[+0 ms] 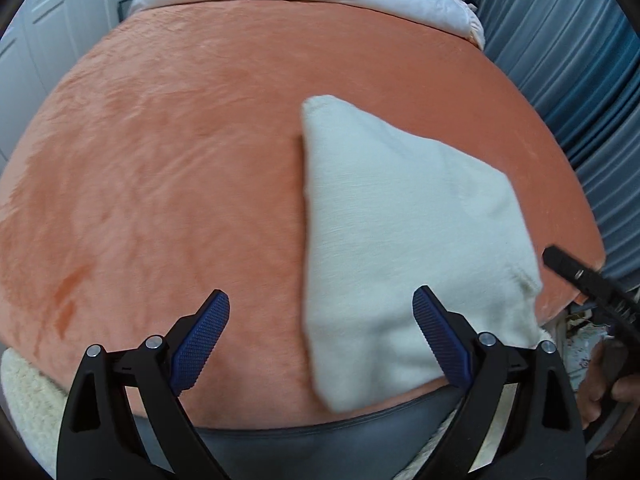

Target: Fold small clothes

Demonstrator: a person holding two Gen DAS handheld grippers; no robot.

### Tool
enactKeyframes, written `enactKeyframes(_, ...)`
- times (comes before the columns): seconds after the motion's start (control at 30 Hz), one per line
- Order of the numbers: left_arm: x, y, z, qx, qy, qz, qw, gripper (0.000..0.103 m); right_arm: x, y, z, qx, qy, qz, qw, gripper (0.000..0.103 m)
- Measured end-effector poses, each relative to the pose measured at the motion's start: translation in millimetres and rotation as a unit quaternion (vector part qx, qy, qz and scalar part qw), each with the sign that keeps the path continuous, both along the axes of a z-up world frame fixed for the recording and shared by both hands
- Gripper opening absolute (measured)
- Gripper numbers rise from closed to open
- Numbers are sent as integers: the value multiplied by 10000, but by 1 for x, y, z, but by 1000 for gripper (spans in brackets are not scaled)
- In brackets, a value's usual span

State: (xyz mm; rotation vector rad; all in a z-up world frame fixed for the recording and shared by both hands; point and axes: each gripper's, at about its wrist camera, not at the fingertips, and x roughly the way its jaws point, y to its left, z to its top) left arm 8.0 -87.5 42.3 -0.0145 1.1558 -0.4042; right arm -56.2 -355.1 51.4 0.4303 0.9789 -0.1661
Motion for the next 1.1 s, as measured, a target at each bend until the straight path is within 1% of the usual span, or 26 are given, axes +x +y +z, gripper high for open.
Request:
enactKeyframes(0.07, 9, -19, -7, 0, 80, -68, 9999, 93, -3, -17, -22, 121, 322, -226, 9992, 74)
enactKeyframes(0.1, 12, -28, -11, 28, 102, -104, 9999, 93, -3, -27, -28, 174, 423, -248, 9986, 74)
enactKeyframes(0.17, 21, -44, -18, 36, 188, -172, 9997, 93, 0, -32, -44, 254, 539, -242, 9979, 75)
enactKeyframes(0.2, 26, -50, -23, 68, 244, -161, 9995, 93, 1, -34, -53, 317, 566, -227, 9976, 76)
enactKeyframes(0.3, 34, -61, -36, 160, 393, -112, 9990, 95, 5, -33, -72, 535, 581, -260, 9965, 84)
enactKeyframes(0.37, 38, -64, -43, 187, 386, -41, 9991, 98, 8, -36, -80, 729, 545, -302, 9954, 86)
enactKeyframes(0.4, 40, -66, -44, 188, 375, -12, 9991, 98, 10, -35, -87, 845, 523, -304, 9946, 87)
enactKeyframes(0.47, 43, -69, -48, 183, 359, 47, 9992, 98, 16, -35, -100, 1066, 477, -334, 9926, 94)
enactKeyframes(0.57, 47, -72, -52, 128, 394, 109, 9991, 98, 22, -38, -108, 1280, 383, -302, 9906, 98)
enactKeyframes(0.67, 52, -73, -57, 27, 437, 200, 9988, 98, 31, -38, -110, 1304, 329, -211, 9907, 98)
enactKeyframes(0.77, 54, -72, -61, -64, 365, 198, 9991, 98, 42, -36, -113, 1389, 239, -183, 9899, 98)
enactKeyframes(0.83, 56, -69, -65, -200, 304, 202, 9991, 98, 48, -35, -116, 1452, 185, -184, 9891, 98)
enactKeyframes(0.97, 60, -63, -71, -488, 336, 268, 9979, 98, 59, -33, -116, 1577, 85, -200, 9872, 98)
enactKeyframes(1.0, 61, -63, -70, -506, 362, 267, 9977, 98, 59, -33, -116, 1609, 49, -235, 9867, 95)
enactKeyframes(1.03, 62, -64, -68, -495, 415, 244, 9976, 98, 59, -34, -115, 1653, -3, -266, 9859, 78)
enactKeyframes(1.07, 63, -64, -66, -509, 472, 230, 9973, 97, 59, -36, -114, 1731, -11, -328, 9844, 64)
enactKeyframes(1.1, 62, -64, -61, -517, 492, 222, 9972, 95, 55, -40, -113, 1915, -67, -424, 9805, 56)
